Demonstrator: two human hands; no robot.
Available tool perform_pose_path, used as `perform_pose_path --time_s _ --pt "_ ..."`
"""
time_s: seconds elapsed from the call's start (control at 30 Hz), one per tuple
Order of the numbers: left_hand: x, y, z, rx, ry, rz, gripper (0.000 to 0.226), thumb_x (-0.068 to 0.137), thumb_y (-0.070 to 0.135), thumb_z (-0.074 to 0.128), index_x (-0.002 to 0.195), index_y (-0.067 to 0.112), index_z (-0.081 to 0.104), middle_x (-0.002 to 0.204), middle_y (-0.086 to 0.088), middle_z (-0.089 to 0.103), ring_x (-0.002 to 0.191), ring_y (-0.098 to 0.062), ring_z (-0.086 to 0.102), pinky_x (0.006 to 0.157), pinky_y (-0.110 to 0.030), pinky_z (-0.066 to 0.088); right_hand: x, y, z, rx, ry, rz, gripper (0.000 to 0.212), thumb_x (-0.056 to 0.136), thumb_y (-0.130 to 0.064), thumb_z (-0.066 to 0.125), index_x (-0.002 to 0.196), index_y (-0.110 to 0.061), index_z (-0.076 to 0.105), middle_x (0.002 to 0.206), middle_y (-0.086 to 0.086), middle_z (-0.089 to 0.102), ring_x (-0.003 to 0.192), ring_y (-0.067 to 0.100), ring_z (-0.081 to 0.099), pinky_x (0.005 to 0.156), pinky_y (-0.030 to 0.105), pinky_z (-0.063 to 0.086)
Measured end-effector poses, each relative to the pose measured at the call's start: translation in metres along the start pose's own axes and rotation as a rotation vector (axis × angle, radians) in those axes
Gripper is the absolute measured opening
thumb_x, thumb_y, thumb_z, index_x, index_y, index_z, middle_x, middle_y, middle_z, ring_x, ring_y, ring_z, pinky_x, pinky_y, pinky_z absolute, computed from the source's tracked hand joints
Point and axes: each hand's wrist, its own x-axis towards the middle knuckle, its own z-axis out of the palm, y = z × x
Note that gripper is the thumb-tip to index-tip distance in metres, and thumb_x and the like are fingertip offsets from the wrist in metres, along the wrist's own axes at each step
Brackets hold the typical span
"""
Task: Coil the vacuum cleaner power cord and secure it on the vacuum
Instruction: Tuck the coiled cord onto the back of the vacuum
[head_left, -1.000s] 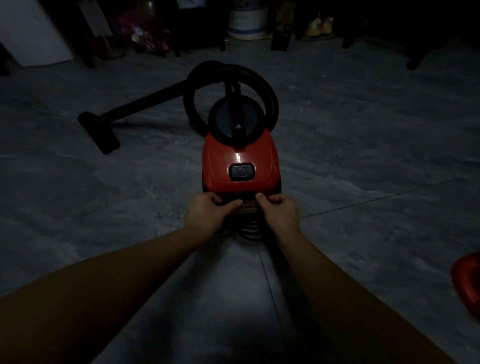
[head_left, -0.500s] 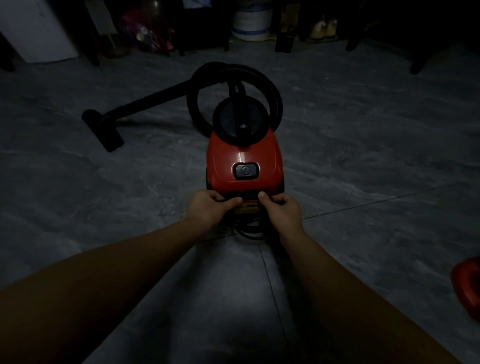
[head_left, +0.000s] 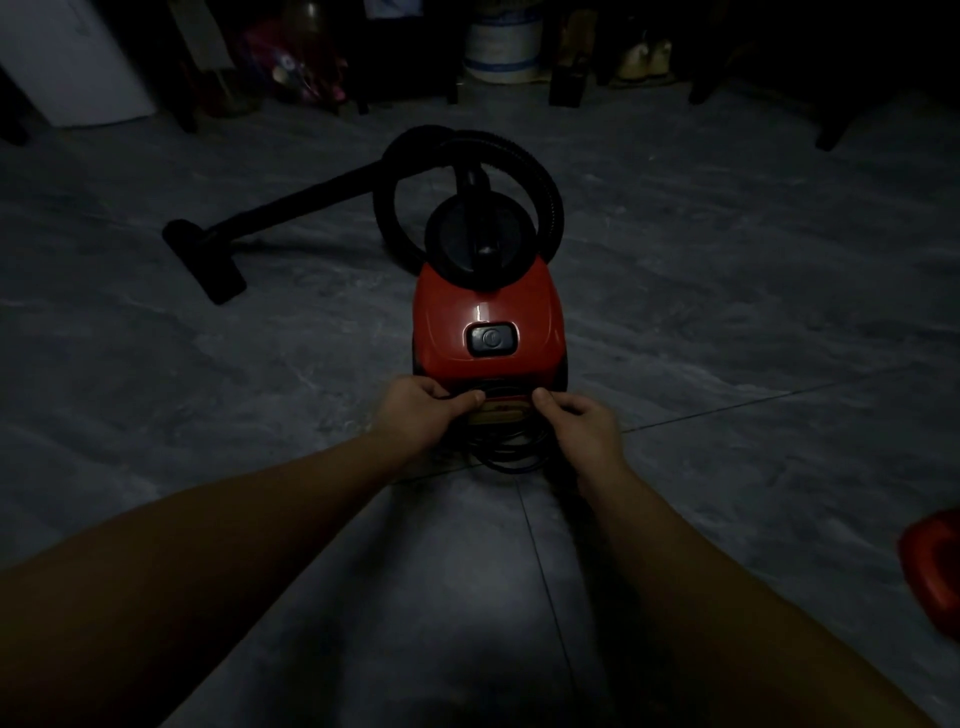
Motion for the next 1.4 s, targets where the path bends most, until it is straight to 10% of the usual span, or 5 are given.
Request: perform_pose_path --time_s 0.5,0.7,1.4 --pt "0.001 -0.001 0.003 -0.009 0.015 -0.009 0.046 0.071 0.041 0.086 0.079 -0.001 0.07 0.066 -0.003 0.067 0.05 -0.007 0.056 0.038 -0.011 0.04 0.043 -0.02 -0.011 -0.118 -0.254 0.34 0.063 0.057 -0.04 0.087 0.11 -0.009 0.072 0.102 0.012 0.076 0.088 0.024 0.075 0.08 0.034 0.059" --pt "0.004 0.0 0.004 0.002 0.012 -0.02 0.047 0.07 0.045 0.086 0.076 0.002 0.07 0.07 -0.007 0.071 0.056 -0.012 0.06 0.053 -0.022 0.047 0.013 0.005 -0.009 -0.018 -0.069 0.0 0.005 0.085 -0.022 0.076 0.088 -0.019 0.077 0.092 0.003 0.076 0.092 0.021 0.073 0.092 0.037 0.057" --pt "0.002 -0.007 0.007 -0.102 0.021 0.024 0.038 0.072 0.036 0.086 0.074 0.002 0.07 0.07 -0.008 0.07 0.06 -0.014 0.062 0.058 -0.027 0.05 0.032 -0.001 0.001 -0.005 -0.026 0.149 0.027 0.082 -0.031 0.075 0.088 -0.005 0.075 0.086 0.014 0.076 0.086 0.03 0.073 0.082 0.04 0.061"
